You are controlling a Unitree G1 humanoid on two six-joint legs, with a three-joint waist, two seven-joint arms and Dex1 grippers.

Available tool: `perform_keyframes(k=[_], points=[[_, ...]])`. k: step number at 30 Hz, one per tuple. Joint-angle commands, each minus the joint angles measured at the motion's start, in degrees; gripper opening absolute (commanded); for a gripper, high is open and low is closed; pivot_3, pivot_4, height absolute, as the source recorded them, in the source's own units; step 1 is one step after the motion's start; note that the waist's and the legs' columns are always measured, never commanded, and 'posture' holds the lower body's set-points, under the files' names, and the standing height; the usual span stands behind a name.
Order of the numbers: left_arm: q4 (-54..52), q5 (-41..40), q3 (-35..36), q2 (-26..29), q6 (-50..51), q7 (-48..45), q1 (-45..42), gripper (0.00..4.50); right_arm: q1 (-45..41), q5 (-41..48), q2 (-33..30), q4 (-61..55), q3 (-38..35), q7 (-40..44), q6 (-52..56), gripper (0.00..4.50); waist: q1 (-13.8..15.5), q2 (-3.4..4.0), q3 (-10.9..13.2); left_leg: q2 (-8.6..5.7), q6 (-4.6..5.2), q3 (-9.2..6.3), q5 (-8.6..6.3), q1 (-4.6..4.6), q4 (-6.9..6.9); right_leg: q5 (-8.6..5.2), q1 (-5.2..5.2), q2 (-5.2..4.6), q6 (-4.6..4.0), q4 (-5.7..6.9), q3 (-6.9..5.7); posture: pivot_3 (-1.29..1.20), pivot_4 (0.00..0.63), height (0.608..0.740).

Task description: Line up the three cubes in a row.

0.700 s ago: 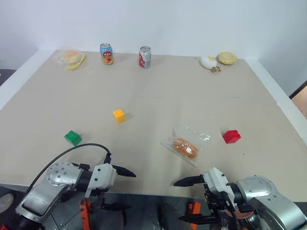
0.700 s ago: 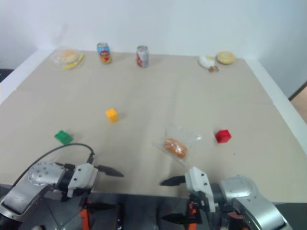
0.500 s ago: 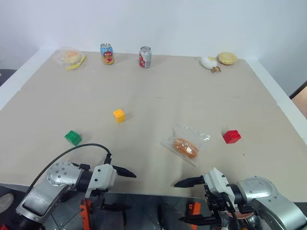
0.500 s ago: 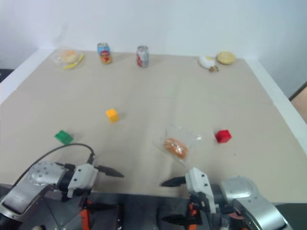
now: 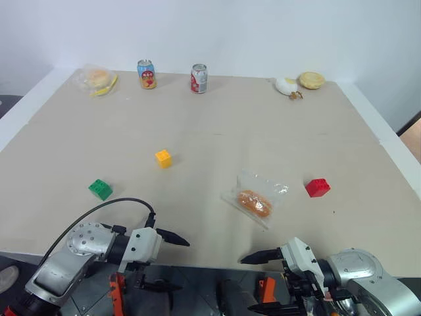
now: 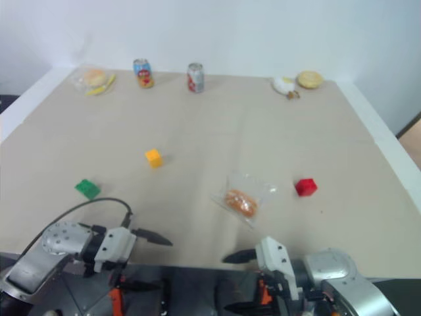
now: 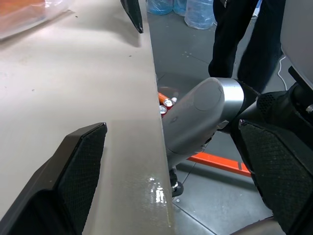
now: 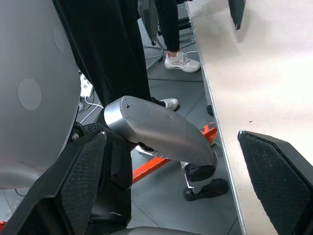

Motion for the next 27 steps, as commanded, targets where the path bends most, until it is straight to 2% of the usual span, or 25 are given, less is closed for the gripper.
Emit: perform_keyframes(k=[1, 4, 6, 9, 12, 17, 22, 25, 27], points=[[-1.29, -0.05, 0.0, 0.35, -0.05, -0.04, -0.64, 4.47, 0.35, -0.08, -0.53, -1.2, -1.04, 0.67, -1.24, 4.5, 0.0, 0.0, 0.0, 0.0, 0.0, 0.0, 0.0, 0.0, 0.0, 0.0, 0.0, 0.0, 0.0, 0.0, 0.0, 0.0, 0.15, 0.733], [-1.01, -0.04, 0.37, 0.39, 0.2, 0.31, -1.01, 4.47, 0.37, 0.63, -0.27, -1.11, -1.22, 0.78, -1.23, 4.5, 0.0, 0.0, 0.0, 0.0, 0.0, 0.0, 0.0, 0.0, 0.0, 0.0, 0.0, 0.0, 0.0, 0.0, 0.0, 0.0, 0.15, 0.733], [0.02, -0.85, 1.59, -0.01, 1.5, 1.39, -2.25, 4.47, -0.36, 4.47, 0.6, -1.75, -3.2, -0.47, 1.2, 4.5, 0.0, 0.0, 0.0, 0.0, 0.0, -0.01, 0.0, 0.0, 0.0, 0.0, 0.0, 0.0, 0.0, 0.0, -0.01, 0.0, 0.15, 0.733], [2.68, -5.94, 5.35, -2.39, 8.75, 5.7, -8.3, 4.47, -7.31, 10.93, 3.1, -2.73, -8.09, -7.09, 6.02, 4.5, -0.03, 0.0, 0.01, 0.0, 0.02, -0.02, 0.02, 0.0, 0.13, 0.02, 0.02, 0.02, 0.01, 0.08, -0.01, 0.0, 0.15, 0.733], [4.75, -10.34, 8.48, -6.27, 15.25, 10.92, -14.55, 4.47, -16.0, 13.39, 4.84, -1.56, -10.91, -15.6, 12.21, 4.5, -0.04, -0.02, 0.02, 0.0, 0.12, -0.05, 0.09, -0.03, 0.31, 0.26, 0.01, 0.06, 0.08, 0.11, 0.0, 0.0, 0.15, 0.733], [5.36, -10.74, 9.72, -12.79, 17.15, 18.0, -18.61, 4.47, -25.56, 6.19, 3.82, 3.24, -8.38, -25.84, 21.23, 4.5, -0.03, -0.02, 0.0, -0.09, 0.2, -0.04, 0.18, -0.05, 0.32, 0.37, 0.04, 0.05, 0.12, 0.11, 0.09, 0.0, 0.15, 0.733], [4.16, -9.02, 7.21, -17.95, 16.38, 21.47, -18.26, 4.47, -28.26, 0.49, 3.75, 6.61, -1.56, -28.63, 27.92, 4.5, 0.0, -0.02, 0.0, -0.21, 0.21, -0.13, 0.17, -0.12, 0.03, 0.19, 0.01, 0.1, 0.32, 0.11, 0.21, 0.0, 0.15, 0.733], [3.96, -8.44, 6.07, -18.81, 16.33, 21.25, -18.4, 4.47, -29.38, -0.52, 4.63, 7.97, 0.29, -28.82, 30.45, 4.5, -0.01, -0.01, 0.0, -0.24, 0.22, -0.17, 0.15, -0.12, -0.11, 0.2, -0.02, 0.13, 0.45, 0.12, 0.21, 0.0, 0.15, 0.733], [3.98, -8.56, 5.75, -18.84, 16.23, 20.76, -18.66, 4.5, -29.98, -1.72, 4.66, 8.79, 0.84, -28.94, 30.88, 3.91, -0.05, -0.02, 0.0, -0.23, 0.22, -0.2, 0.15, -0.09, -0.11, 0.21, -0.01, 0.15, 0.46, 0.12, 0.21, 0.0, 0.15, 0.733]])
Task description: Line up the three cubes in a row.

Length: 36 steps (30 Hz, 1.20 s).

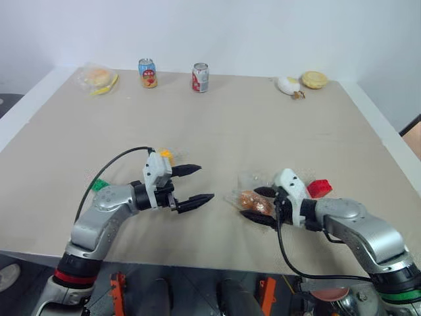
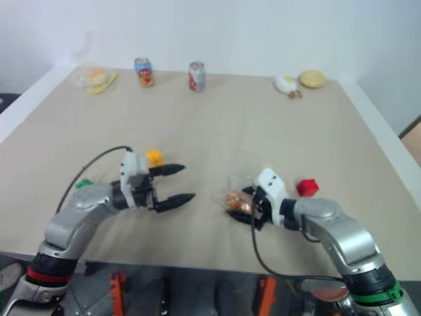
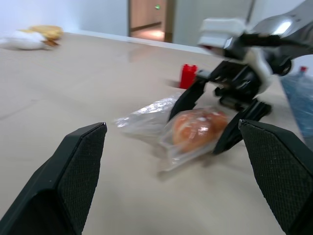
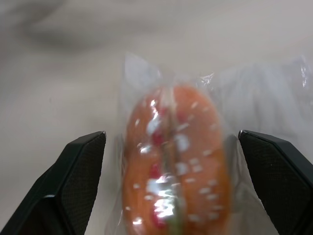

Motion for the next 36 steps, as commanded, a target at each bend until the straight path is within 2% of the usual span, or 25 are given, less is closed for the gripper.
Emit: perform_keyframes(k=[1, 12, 15, 20, 22, 25, 29, 36], points=[[-1.9, -0.08, 0.05, -0.17, -1.05, -0.5, -0.83, 4.5, -1.42, -1.71, -0.07, 0.65, 0.13, -0.18, 0.49, 3.63, 0.0, 0.0, 0.0, 0.0, 0.0, -0.01, 0.0, 0.02, 0.01, 0.01, 0.01, 0.0, 0.0, 0.0, -0.01, 0.0, 0.15, 0.733], [-0.93, 0.43, -0.02, -2.03, -1.61, 0.28, -2.35, 4.5, -1.64, 1.05, 2.53, -3.22, -3.35, 0.17, 3.27, 0.11, 0.0, 0.0, 0.0, 0.0, 0.03, 0.02, 0.03, 0.01, 0.27, 0.06, 0.07, 0.0, -0.16, 0.0, 0.06, 0.0, 0.15, 0.733], [-0.24, -0.06, 0.54, -2.2, -1.25, 0.26, -3.67, 4.5, -3.86, 5.99, 4.32, -6.42, -7.33, -0.16, 5.53, 0.01, -0.01, 0.01, 0.01, 0.0, 0.03, 0.02, 0.03, 0.0, 0.25, 0.05, 0.06, 0.01, -0.16, 0.0, 0.06, 0.0, 0.15, 0.733], [4.26, 0.38, -0.03, -4.1, -2.32, -0.43, -8.6, 4.5, -11.43, 15.04, 8.44, -7.12, -19.99, -6.73, 7.68, 0.0, -0.02, 0.01, 0.01, 0.0, 0.04, 0.0, 0.04, -0.03, 0.27, 0.09, 0.06, 0.03, -0.12, 0.0, 0.07, 0.0, 0.15, 0.733], [7.71, 1.33, -1.19, -6.36, -3.69, -0.79, -11.49, 4.5, -14.32, 13.55, 9.1, -4.7, -24.56, -11.81, 6.0, 0.0, 0.23, 0.01, 0.01, -0.04, 0.09, -0.02, 0.07, -0.06, 0.3, 0.12, 0.08, 0.03, -0.1, -0.01, 0.06, 0.0, 0.15, 0.733], [14.08, 3.17, -2.77, -11.02, -6.77, -1.0, -16.17, 4.5, -16.88, 5.93, 7.45, 1.17, -28.45, -21.38, 4.74, 0.0, 0.59, -0.01, 0.0, -0.15, 0.11, -0.05, 0.1, -0.12, 0.32, 0.11, 0.12, -0.01, -0.07, -0.06, 0.11, 0.0, 0.15, 0.733], [23.65, 5.49, -4.19, -18.43, -12.32, -1.68, -22.38, 4.5, -14.78, -2.9, 3.77, 8.13, -32.91, -31.03, 5.9, 0.0, 1.11, 0.0, 0.0, -0.31, 0.12, 0.01, 0.1, -0.25, 0.28, 0.06, 0.03, -0.11, 0.01, -0.09, 0.27, 0.0, 0.15, 0.733], [36.16, 8.89, -5.07, -28.2, -20.48, -2.32, -28.95, 4.5, -7.8, -8.76, 2.49, 19.68, -39.27, -35.91, 4.35, 0.0, 0.98, 0.22, -0.07, -0.38, 0.45, 0.05, -0.11, -0.23, 0.03, 0.08, -0.04, -0.13, 0.07, -0.09, 0.37, 0.0, 0.15, 0.733]])
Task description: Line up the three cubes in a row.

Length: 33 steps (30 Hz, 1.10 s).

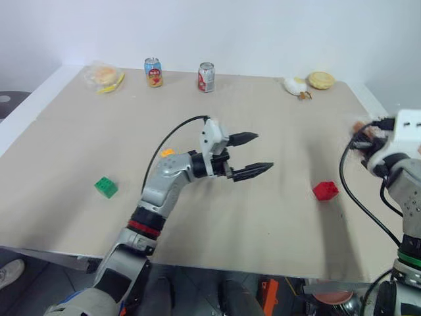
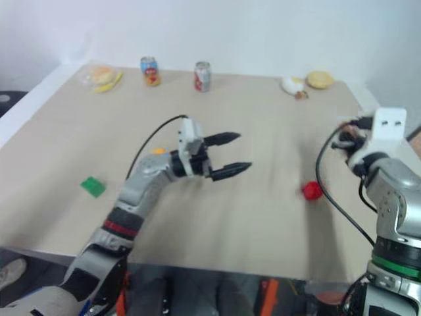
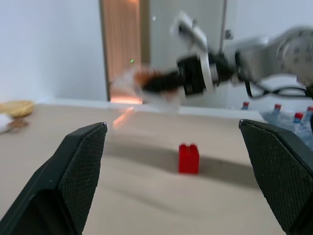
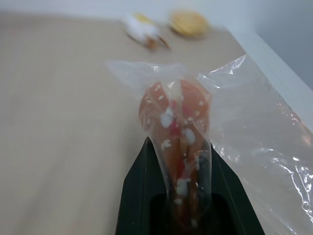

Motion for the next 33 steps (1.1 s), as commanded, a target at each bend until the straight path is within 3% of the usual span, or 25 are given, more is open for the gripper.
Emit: perform_keyframes(k=[1, 8, 9, 10, 19, 25, 29, 33], points=[[3.1, 1.0, -0.35, -3.19, -3.69, -0.77, -2.53, 4.5, 0.68, -3.04, -0.82, 6.4, -4.73, -3.27, -3.16, 0.0, -0.15, 0.12, -0.03, -0.01, 0.02, 0.02, -0.01, 0.03, -0.02, -0.04, 0.0, 0.0, 0.04, 0.0, 0.02, 0.0, 0.15, 0.733], [3.25, 2.18, -0.84, -5.45, -4.87, -1.06, -1.99, 4.5, 2.25, -5.41, -0.02, 15.35, -5.32, -4.05, -8.88, 0.0, -1.18, 0.34, -0.05, -0.05, 0.03, 0.07, 0.0, 0.17, -0.03, -0.1, 0.04, 0.0, 0.31, 0.01, 0.17, 0.0, 0.15, 0.733], [2.93, 2.44, -1.05, -5.24, -4.96, -1.18, -1.59, 4.5, 2.36, -5.43, 0.16, 16.05, -5.33, -3.93, -9.57, 1.0, -1.28, 0.35, -0.06, -0.07, 0.05, 0.07, 0.01, 0.21, -0.03, -0.07, 0.05, 0.01, 0.32, 0.01, 0.21, 0.0, 0.15, 0.733], [2.51, 2.62, -1.15, -4.94, -4.95, -1.31, -1.16, 4.5, 2.33, -5.08, 0.45, 16.14, -5.56, -3.71, -10.13, 1.43, -1.28, 0.35, -0.06, -0.08, 0.06, 0.07, 0.02, 0.24, -0.01, -0.04, 0.07, 0.02, 0.32, 0.01, 0.24, 0.0, 0.15, 0.733], [-1.12, 2.09, -0.84, -3.12, -2.76, -1.1, 1.43, 4.5, 1.18, -3.25, 0.46, 10.77, -5.6, -2.08, -10.62, 4.48, -1.21, 0.38, -0.07, -0.1, 0.13, 0.04, 0.07, 0.21, 0.04, 0.01, 0.08, 0.05, 0.28, 0.01, 0.27, 0.0, 0.15, 0.733], [-4.42, 2.53, -1.15, -0.47, -1.34, -1.75, 3.85, 4.5, 3.12, 3.21, 1.47, -1.38, -4.48, 5.61, -8.32, 4.48, -1.24, 0.4, -0.07, -0.09, 0.13, -0.01, 0.07, 0.24, -0.04, 0.02, 0.06, 0.1, 0.31, 0.01, 0.27, 0.0, 0.15, 0.733], [-5.96, 2.2, -1.34, 1.33, -0.28, -2.53, 4.57, 4.5, 6.63, 7.41, 0.59, -8.82, -0.5, 10.08, -0.96, 4.48, -1.19, 0.39, -0.07, -0.06, 0.13, -0.07, 0.07, 0.23, -0.03, 0.01, 0.08, 0.13, 0.3, 0.02, 0.23, 0.0, 0.15, 0.733], [-6.77, 2.16, -1.5, 1.9, 0.48, -2.7, 4.54, 4.5, 8.07, 8.79, 1.76, -10.63, 0.86, 9.03, 5.09, 4.48, -1.05, 0.37, -0.06, -0.1, 0.13, -0.07, 0.07, 0.15, 0.05, -0.06, 0.1, 0.1, 0.18, 0.01, 0.26, 0.0, 0.15, 0.733]])
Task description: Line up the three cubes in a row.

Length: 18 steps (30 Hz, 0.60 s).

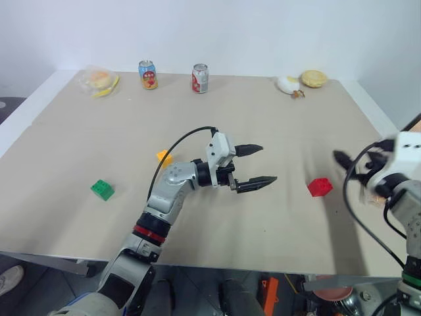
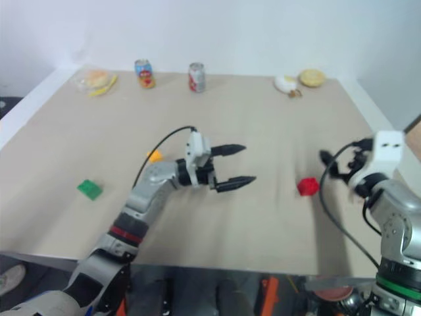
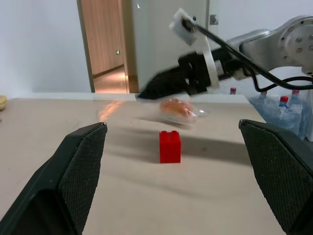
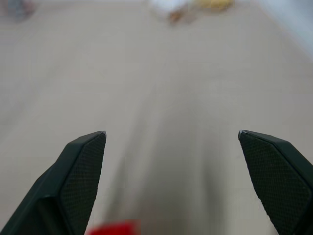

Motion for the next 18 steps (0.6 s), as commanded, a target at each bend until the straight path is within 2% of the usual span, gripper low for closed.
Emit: perform_keyframes(k=[1, 16, 18], points=[[-2.91, -0.46, -0.33, -0.14, 0.32, -0.48, -0.36, 4.5, 0.44, 1.36, 0.54, -3.69, 0.14, -0.97, 3.98, 4.48, 0.05, 0.0, 0.0, -0.01, 0.0, -0.01, 0.0, -0.02, 0.03, -0.06, 0.0, 0.0, -0.1, 0.0, 0.0, 0.0, 0.15, 0.733], [-2.45, -0.46, 0.02, -0.49, 0.66, -0.61, -1.55, 4.5, 3.17, -2.69, 5.48, -2.96, 7.2, -3.06, 2.88, 4.48, -0.07, 0.0, 0.0, 0.01, 0.0, -0.02, 0.0, 0.01, 0.02, -0.07, -0.01, 0.04, -0.12, 0.0, 0.01, 0.0, 0.15, 0.733], [-2.52, -0.46, 0.01, -0.51, 0.71, -0.58, -1.57, 4.5, 2.59, -3.29, 6.19, -2.09, 6.63, -3.38, 1.24, 3.94, -0.07, 0.0, 0.0, 0.01, 0.0, -0.01, 0.0, 0.01, 0.04, -0.06, -0.01, 0.04, -0.11, 0.0, 0.02, 0.0, 0.15, 0.733]])
